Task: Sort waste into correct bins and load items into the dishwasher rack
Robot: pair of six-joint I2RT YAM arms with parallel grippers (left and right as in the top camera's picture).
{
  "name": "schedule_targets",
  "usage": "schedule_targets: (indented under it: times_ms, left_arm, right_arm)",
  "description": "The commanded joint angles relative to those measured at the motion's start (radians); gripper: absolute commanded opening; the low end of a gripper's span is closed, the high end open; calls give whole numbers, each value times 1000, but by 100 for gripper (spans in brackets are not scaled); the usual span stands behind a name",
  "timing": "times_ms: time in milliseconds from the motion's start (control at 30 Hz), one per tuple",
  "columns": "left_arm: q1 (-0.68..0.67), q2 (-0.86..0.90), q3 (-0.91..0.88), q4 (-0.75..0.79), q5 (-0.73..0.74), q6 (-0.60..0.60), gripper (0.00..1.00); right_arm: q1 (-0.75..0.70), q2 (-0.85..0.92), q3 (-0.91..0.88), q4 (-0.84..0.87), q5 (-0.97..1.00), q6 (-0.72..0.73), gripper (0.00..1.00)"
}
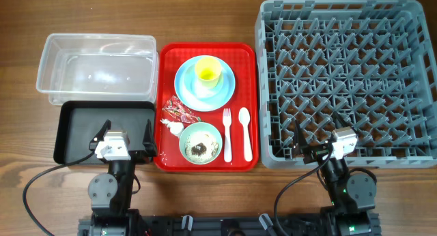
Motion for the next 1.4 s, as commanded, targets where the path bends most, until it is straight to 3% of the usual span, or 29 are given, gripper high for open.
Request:
schedule_targets:
  times_ms: [0, 1233, 1300, 1367]
  left_arm:
    - [-5, -11, -6, -3, 19, 19, 100]
    - [-4, -11, -6, -1, 23, 17, 100]
    - [-4, -11, -6, 2, 73, -17, 100]
    - [-5, -10, -6, 3, 85, -153, 100]
  right_arm:
    - [-5, -5, -1, 5, -12, -5, 100]
    - [-5, -5, -1, 5, -12, -5, 100]
    - [-5, -5, -1, 5, -12, -5, 100]
    - [-5, -5, -1, 5, -12, -5, 100]
